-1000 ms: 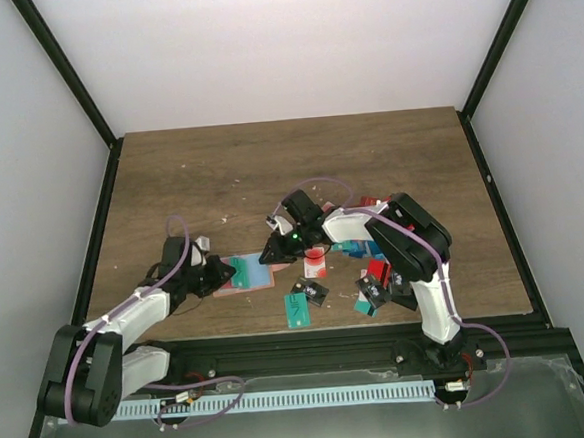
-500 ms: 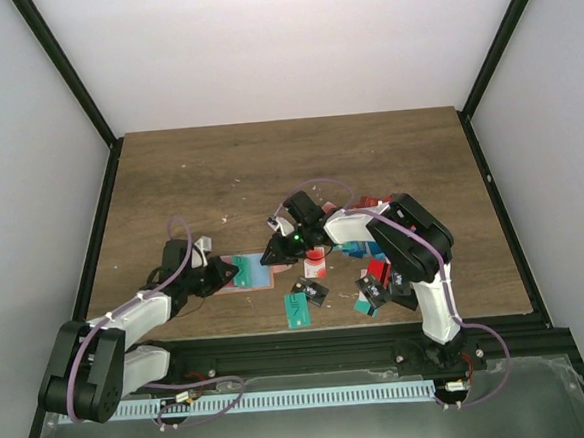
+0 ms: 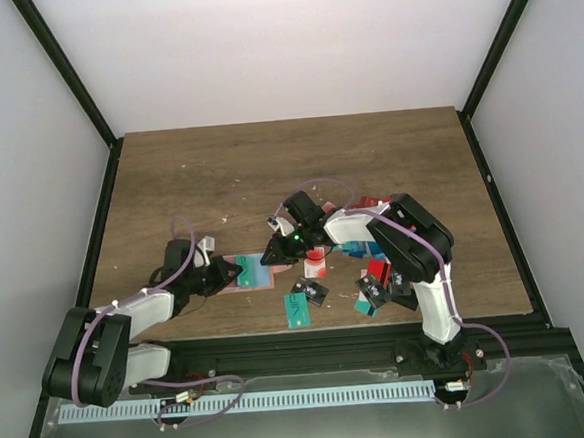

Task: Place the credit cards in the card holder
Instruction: Insert the credit card into the card holder.

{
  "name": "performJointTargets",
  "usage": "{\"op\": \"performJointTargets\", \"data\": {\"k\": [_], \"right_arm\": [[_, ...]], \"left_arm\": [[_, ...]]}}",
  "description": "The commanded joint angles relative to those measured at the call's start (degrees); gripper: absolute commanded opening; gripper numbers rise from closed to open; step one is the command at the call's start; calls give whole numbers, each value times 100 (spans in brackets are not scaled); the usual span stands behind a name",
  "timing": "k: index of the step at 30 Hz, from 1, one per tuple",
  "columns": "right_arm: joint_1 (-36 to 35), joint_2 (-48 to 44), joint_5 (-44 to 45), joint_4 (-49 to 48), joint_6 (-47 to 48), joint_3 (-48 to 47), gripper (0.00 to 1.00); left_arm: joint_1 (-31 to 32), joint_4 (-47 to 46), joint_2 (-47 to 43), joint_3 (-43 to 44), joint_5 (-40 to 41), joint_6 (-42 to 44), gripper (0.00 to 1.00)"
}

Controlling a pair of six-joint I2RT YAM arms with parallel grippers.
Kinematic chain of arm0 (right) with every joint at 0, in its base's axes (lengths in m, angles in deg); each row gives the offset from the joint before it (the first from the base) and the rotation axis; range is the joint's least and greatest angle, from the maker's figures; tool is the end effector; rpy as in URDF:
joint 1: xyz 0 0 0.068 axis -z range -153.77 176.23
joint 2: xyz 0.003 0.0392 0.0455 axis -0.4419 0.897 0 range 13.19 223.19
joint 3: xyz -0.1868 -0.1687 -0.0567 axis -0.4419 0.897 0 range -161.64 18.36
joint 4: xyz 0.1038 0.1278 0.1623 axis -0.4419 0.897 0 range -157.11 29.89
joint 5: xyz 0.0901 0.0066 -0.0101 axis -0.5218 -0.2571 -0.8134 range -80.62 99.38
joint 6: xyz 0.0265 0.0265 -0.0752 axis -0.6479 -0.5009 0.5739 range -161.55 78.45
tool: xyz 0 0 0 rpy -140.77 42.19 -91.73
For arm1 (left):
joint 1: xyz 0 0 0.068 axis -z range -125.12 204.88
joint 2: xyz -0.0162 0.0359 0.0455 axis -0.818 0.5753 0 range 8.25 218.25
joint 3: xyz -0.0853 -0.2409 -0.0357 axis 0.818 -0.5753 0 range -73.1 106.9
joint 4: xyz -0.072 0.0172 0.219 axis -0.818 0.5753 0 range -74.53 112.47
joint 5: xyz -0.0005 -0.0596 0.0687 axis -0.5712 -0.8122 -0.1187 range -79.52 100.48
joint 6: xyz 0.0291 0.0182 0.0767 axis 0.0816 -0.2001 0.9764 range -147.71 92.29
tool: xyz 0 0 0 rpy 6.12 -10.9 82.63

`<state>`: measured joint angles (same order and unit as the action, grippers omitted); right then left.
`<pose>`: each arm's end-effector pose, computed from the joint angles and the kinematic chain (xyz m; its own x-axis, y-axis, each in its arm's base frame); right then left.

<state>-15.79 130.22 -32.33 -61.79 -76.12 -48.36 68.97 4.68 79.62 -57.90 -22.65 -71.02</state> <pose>0.2552 0.2958 0.1035 -0.9468 -0.2830 -0.1531 -0.2932 0.5632 0.7726 0.1881 -0.0886 0.1095 -0.8976 -0.3671 -0.2442 -0.0544 0.6419 -0.7649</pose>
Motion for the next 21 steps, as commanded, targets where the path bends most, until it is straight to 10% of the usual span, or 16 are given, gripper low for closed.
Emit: {"op": "performJointTargets", "data": {"k": [1, 21], "right_arm": [[-61, 42, 337, 830, 68, 68, 22], [-43, -413, 300, 971, 292, 316, 22]], "left_arm": [[-4, -134, 130, -30, -106, -5, 4], [6, -671, 828, -60, -312, -81, 4]]}}
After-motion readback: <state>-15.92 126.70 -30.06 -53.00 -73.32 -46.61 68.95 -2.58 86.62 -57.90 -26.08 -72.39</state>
